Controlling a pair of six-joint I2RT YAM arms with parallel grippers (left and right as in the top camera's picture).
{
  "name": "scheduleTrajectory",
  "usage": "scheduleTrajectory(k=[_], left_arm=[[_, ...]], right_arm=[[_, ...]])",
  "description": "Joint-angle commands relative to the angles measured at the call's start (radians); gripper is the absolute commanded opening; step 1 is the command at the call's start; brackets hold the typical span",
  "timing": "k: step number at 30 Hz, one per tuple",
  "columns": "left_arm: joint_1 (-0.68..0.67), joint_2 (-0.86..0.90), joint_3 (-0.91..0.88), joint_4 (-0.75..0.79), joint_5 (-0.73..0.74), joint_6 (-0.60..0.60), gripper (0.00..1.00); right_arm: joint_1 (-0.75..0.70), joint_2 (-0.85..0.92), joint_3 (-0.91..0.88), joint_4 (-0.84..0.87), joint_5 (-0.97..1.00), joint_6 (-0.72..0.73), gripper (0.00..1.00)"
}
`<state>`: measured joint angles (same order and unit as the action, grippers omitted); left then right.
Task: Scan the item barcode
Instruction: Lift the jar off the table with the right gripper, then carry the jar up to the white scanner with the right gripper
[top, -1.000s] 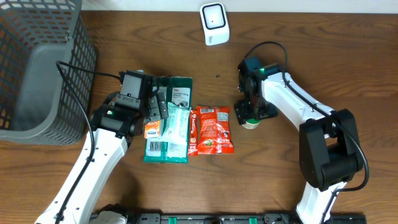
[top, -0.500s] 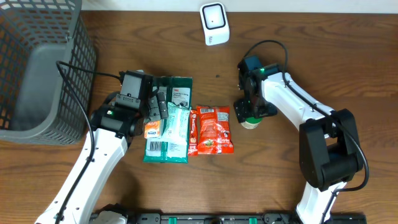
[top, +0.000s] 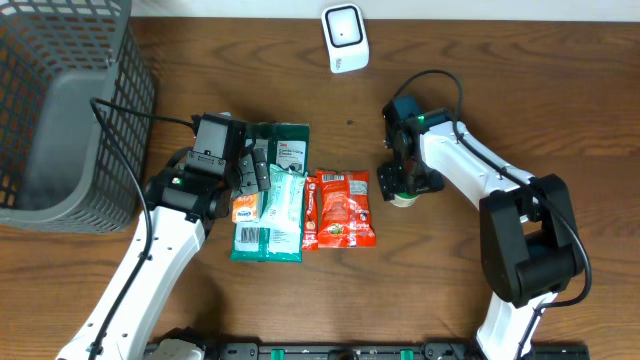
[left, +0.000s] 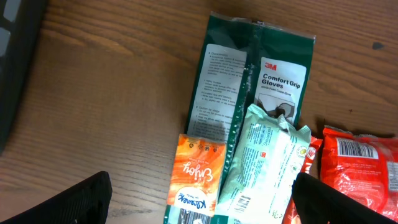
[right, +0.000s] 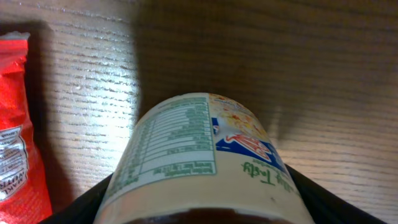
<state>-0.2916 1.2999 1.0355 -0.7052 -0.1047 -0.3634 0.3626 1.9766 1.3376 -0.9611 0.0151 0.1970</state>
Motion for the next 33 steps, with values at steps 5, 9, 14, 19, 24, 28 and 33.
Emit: scheduleTrajectory(k=[5,9,14,19,24,28,33], left_arm=[[0.0,0.0,0.02,0.0,-0.013,-0.005,0.93],[0.0,0.0,0.02,0.0,-0.013,-0.005,0.93],[0.0,0.0,0.02,0.0,-0.013,-0.005,0.93],[0.0,0.0,0.02,0.0,-0.013,-0.005,0.93],[0.0,0.0,0.02,0.0,-0.013,-0.005,0.93],[0.0,0.0,0.02,0.0,-0.013,-0.005,0.93],[0.0,0.0,0.02,0.0,-0.013,-0.005,0.93]], right_arm=[[0.012,-0.029,-0.003,0.004,0.006,0.028,0.61],[0.012,-0.055,-0.001,0.005,0.006,0.027,0.59],[0.012,-0.143,0.028,0.005,0.005,0.027,0.56],[0.012,-0.256,0.121,-0.034,-0.06,0.027,0.51],[0.011,-0.296,0.42,-0.152,-0.103,0.058,0.4],[0.011,-0.275,0.554,-0.136,-0.103,0.058,0.38],[0.012,-0.248,0.591,-0.016,-0.103,0.056,0.35]])
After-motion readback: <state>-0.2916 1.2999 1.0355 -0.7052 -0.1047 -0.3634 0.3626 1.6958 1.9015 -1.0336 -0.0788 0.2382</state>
